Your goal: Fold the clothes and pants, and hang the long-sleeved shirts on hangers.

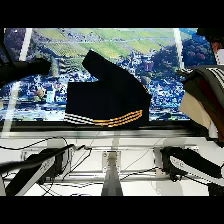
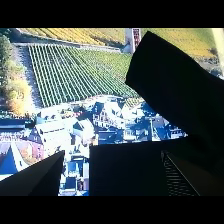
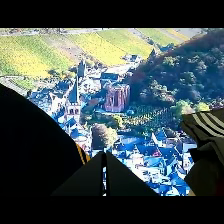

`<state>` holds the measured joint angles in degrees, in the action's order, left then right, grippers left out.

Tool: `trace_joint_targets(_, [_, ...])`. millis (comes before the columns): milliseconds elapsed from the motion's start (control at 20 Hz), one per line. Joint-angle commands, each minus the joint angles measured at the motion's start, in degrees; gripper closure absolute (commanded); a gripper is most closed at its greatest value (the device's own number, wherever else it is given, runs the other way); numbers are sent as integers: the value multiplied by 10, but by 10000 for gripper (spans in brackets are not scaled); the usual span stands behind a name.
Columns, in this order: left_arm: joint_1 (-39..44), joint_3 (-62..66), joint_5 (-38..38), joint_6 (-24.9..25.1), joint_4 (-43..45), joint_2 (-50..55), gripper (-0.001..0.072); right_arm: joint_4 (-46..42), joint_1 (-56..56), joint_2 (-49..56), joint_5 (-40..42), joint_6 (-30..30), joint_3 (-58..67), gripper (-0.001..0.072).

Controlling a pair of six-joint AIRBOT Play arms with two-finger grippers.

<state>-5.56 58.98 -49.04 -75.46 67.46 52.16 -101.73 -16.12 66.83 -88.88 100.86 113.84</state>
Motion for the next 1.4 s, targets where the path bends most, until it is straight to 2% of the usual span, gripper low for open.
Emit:
trace_joint_targets(0, [-1,1,0,0,0,0,18,0,-1,0,0,0,0,684])
trace_joint_targets(800, [0,1,0,0,0,0,18,4,-1,0,10,1,0,684])
trace_joint_targets(900, [0,1,0,-2,-5,-1,18,-29,1,3,33,-33,0,683])
trace_joint_targets(1000, [0,1,-2,-2,-11,0,18,-80,9,11,10,-109,-9,684])
trace_joint_targets(1100, [0,1,-26,-2,-7,-1,18,-72,58,10,-14,-122,-63,685])
trace_joint_targets(1200, [0,1,-46,-2,29,-1,18,-11,134,9,-37,-149,-169,685])
trace_joint_targets(1350, [-3,1,-68,-10,94,-1,19,197,248,7,-52,-229,-368,686])
